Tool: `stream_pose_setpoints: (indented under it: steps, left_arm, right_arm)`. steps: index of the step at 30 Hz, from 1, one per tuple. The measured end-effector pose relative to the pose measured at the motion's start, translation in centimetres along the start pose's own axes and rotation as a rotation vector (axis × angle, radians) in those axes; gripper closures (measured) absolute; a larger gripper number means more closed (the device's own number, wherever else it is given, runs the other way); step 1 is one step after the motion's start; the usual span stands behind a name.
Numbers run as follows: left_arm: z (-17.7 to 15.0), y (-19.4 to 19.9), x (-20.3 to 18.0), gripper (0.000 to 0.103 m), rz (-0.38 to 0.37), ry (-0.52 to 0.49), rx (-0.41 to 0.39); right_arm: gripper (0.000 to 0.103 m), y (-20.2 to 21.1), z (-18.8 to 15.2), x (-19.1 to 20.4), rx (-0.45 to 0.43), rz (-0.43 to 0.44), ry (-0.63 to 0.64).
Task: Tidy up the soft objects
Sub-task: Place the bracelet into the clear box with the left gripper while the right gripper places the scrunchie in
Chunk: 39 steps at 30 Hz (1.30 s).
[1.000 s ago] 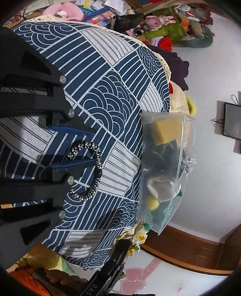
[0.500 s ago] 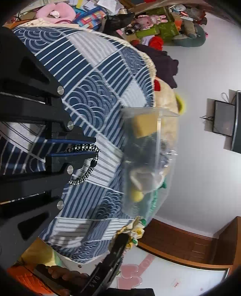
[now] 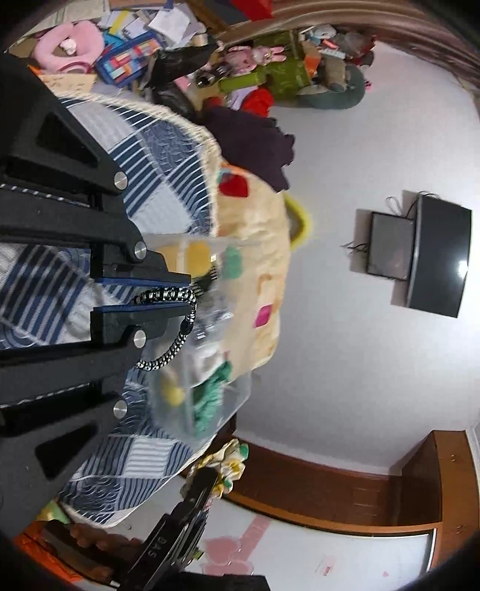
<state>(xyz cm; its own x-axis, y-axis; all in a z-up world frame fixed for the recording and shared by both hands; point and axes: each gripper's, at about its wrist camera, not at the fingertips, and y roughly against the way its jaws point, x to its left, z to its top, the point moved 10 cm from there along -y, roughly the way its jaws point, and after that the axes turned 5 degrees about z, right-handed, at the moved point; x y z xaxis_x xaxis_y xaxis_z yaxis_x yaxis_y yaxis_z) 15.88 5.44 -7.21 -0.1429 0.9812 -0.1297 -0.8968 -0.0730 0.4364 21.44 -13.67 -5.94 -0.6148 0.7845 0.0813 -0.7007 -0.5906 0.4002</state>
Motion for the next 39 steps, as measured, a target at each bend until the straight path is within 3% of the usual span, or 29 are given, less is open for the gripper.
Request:
stream_pose_setpoints:
  steps: [11, 21, 26, 29, 33, 39]
  left_arm:
    - [2.3, -4.3, 1.8, 0.096, 0.057, 0.075, -0.001]
    - [0.6, -8.3, 2.4, 0.096, 0.088, 0.050, 0.076]
    - [-0.4, -8.9, 2.1, 0.096, 0.063, 0.054, 0.114]
    - [-0.4, -8.6, 1.9, 0.090, 0.057, 0.044, 0.116]
    - [-0.5, -8.0, 1.6, 0.074, 0.056, 0.028, 0.114]
    - [-0.5, -6.6, 1.0, 0.070, 0.025, 0.045, 0.116]
  right_arm:
    - [0.083, -2.6, 2.9, 0.5, -0.035, -0.009, 0.009]
    - [0.083, -7.8, 1.5, 1.2, 0.059, -0.025, 0.028]
    - [0.080, -9.1, 0.2, 1.2, 0.115, -0.042, 0.049]
    - [0.078, -9.2, -0.2, 1.2, 0.133, -0.048, 0.054]
    - [0.058, -8.9, -0.4, 0.9, 0.137, -0.061, 0.049]
    - [0.056, -7.5, -0.3, 0.6, 0.123, -0.056, 0.036]
